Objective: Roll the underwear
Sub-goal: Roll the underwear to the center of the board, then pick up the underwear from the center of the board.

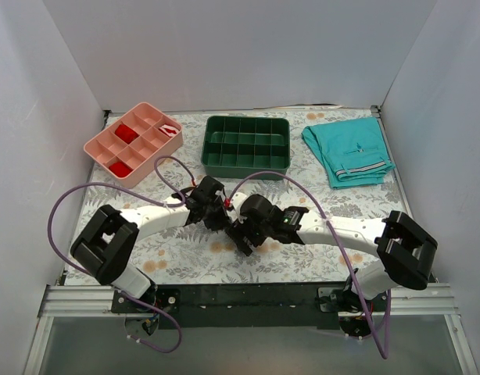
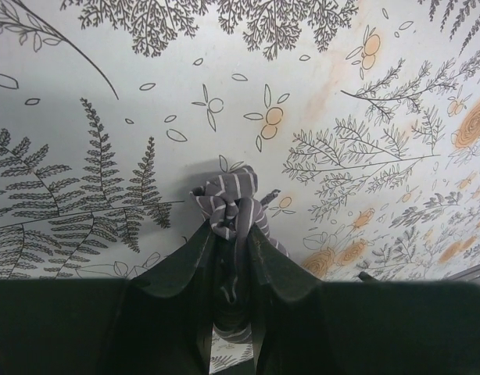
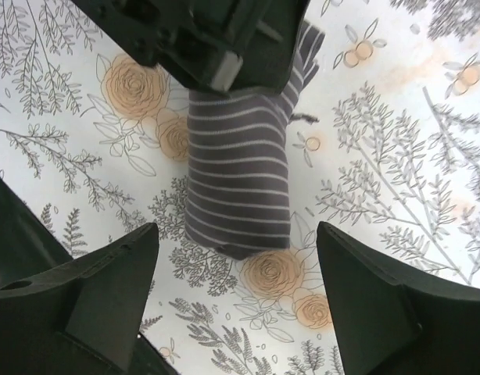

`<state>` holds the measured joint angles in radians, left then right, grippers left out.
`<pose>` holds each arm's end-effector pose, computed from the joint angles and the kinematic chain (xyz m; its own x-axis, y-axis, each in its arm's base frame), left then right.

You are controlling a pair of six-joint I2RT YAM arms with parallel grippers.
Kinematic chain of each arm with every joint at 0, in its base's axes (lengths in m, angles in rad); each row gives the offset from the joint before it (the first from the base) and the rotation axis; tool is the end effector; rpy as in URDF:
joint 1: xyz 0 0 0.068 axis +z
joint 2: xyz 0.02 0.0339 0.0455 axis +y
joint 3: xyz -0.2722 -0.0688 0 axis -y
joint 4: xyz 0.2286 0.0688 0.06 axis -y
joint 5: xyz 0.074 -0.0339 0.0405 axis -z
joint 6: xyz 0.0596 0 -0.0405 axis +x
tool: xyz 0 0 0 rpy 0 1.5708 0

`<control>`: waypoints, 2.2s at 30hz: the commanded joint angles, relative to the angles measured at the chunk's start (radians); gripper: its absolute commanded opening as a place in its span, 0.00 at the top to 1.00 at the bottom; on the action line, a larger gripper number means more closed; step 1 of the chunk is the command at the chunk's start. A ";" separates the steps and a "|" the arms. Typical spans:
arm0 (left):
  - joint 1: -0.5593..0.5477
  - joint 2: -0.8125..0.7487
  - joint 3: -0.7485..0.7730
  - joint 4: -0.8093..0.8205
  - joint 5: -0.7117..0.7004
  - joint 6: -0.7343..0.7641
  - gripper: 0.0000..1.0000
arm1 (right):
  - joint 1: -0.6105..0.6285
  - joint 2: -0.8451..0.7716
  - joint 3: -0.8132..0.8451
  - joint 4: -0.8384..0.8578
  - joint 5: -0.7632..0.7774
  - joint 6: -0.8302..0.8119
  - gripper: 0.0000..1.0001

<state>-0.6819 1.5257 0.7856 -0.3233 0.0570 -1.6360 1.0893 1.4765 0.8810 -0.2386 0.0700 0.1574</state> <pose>0.2167 -0.1803 0.1589 -0.6051 -0.7920 0.0813 -0.7195 0.5003 -0.4816 0.1458 0.2701 0.2071 -0.4740 -0.5694 -0.6717 -0.7979 0.6003 0.0541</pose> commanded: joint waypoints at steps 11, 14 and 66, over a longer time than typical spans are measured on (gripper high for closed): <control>0.001 0.062 0.052 -0.112 -0.006 0.030 0.90 | 0.093 0.111 0.125 0.018 0.137 -0.108 0.13; 0.001 0.067 0.058 -0.117 -0.008 0.030 0.90 | 0.109 0.148 0.131 0.027 0.172 -0.102 0.14; 0.005 -0.015 0.089 -0.151 -0.085 0.005 0.43 | 0.153 0.205 0.007 -0.011 0.203 0.155 0.99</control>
<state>-0.6682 1.5684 0.8520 -0.4194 0.0586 -1.6073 1.2491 1.6920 0.9459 -0.1989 0.3458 0.2359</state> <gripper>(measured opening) 0.464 0.392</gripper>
